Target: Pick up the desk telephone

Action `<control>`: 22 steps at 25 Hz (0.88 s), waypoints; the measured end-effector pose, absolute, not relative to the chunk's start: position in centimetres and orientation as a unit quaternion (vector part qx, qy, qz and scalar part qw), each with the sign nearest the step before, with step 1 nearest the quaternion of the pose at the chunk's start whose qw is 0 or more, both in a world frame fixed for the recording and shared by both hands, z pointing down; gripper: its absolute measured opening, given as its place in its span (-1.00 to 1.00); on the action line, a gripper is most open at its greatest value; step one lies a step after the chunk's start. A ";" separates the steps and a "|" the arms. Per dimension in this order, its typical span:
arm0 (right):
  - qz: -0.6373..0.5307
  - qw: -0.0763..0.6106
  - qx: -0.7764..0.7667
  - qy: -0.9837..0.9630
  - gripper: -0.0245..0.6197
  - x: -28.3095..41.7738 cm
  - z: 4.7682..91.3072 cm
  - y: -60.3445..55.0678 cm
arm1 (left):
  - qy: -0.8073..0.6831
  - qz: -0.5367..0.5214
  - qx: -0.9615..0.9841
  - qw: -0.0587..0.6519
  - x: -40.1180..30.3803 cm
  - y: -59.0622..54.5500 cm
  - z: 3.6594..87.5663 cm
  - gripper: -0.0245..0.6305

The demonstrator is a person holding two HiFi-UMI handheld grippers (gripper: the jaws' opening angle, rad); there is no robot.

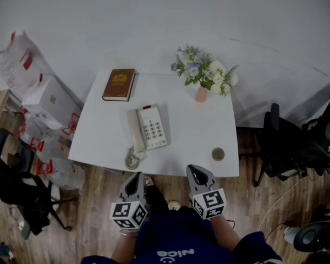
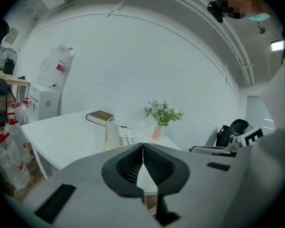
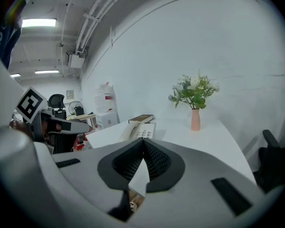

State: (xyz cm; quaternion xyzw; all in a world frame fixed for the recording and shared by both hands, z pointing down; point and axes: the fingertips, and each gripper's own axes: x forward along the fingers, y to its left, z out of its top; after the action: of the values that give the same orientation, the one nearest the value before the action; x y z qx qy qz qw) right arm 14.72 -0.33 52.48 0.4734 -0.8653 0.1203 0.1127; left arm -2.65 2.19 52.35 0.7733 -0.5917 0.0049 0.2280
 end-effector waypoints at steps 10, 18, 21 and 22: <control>0.103 0.136 0.478 -0.862 -0.86 11.6 52.6 -5.5 | -0.591 0.002 0.773 0.232 -6.0 -4.1 52.5 -0.87; 0.109 0.142 0.499 -0.848 -0.85 8.5 52.9 -11.3 | -0.567 0.024 0.783 0.253 -9.1 -10.0 54.1 -0.87; 0.112 0.143 0.510 -0.841 -0.85 7.2 52.9 -13.4 | -0.546 0.029 0.796 0.260 -9.9 -12.1 54.3 -0.87; 0.111 0.146 0.513 -0.839 -0.86 6.7 52.9 -14.0 | -0.539 0.031 0.800 0.262 -10.1 -12.8 54.3 -0.87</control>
State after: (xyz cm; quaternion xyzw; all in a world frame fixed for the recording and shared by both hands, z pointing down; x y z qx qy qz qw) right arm 6.69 -14.04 52.92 0.5130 -0.8386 0.1107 0.1457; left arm -10.08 -12.80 54.29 0.7997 -0.5392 0.0308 0.2625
